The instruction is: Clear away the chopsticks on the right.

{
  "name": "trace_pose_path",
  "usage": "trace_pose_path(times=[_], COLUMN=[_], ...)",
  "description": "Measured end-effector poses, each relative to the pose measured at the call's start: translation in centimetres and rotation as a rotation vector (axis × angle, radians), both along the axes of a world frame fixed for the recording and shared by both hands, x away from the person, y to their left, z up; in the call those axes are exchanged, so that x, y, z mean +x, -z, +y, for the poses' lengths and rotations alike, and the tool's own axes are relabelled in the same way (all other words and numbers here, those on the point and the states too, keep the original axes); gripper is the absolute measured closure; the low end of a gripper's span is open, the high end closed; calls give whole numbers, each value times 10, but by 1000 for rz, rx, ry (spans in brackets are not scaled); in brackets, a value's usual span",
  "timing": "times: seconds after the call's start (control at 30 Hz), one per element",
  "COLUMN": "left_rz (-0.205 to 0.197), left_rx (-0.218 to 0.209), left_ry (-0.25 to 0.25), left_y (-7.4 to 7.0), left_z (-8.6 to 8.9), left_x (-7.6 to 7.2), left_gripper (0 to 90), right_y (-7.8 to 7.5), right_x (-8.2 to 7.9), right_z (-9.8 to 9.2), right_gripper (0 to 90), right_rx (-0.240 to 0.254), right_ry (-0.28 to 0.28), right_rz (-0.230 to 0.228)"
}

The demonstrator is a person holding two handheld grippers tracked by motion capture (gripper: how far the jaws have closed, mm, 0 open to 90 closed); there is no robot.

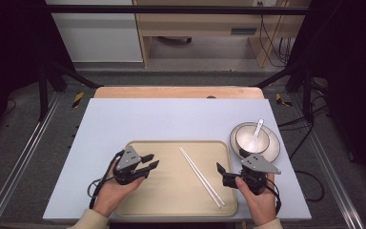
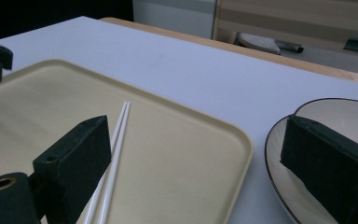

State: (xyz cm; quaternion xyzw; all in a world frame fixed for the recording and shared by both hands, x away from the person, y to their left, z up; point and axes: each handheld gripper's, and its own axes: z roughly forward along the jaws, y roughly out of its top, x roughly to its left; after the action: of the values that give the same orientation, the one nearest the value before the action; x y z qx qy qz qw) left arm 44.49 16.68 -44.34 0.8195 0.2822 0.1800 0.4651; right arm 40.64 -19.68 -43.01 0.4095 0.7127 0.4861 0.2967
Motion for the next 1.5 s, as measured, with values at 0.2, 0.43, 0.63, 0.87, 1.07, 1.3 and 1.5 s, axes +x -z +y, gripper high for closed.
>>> trace_pose_path(times=[0.2, 0.43, 0.63, 0.87, 1.07, 1.3, 1.5], left_rz=[108, 134, 144, 147, 122, 127, 117], left_rx=[104, 169, 192, 184, 186, 214, 219], left_ry=[54, 60, 38, 43, 70, 142, 182], left_y=[13, 23, 29, 32, 33, 31, 31], left_z=[-44, -66, -76, -86, -100, -127, -142], left_x=[16, 30, 41, 54, 69, 81, 80], left_gripper=[817, 894, 896, 895, 895, 896, 895], right_y=[1, 4, 6, 6, 8, 8, 8], right_x=[-9, -11, -10, -9, -7, -6, -5], right_z=[-7, -7, -9, -11, -10, -10, -11], right_gripper=[66, 65, 67, 79, 87, 104, 110], right_rx=[-14, -24, -9, -10, -24, -27, -13], right_ry=[1, 7, 18, 29, 27, 74, 92], right_rz=[-88, -101, -94, -92, -87, -106, -110])
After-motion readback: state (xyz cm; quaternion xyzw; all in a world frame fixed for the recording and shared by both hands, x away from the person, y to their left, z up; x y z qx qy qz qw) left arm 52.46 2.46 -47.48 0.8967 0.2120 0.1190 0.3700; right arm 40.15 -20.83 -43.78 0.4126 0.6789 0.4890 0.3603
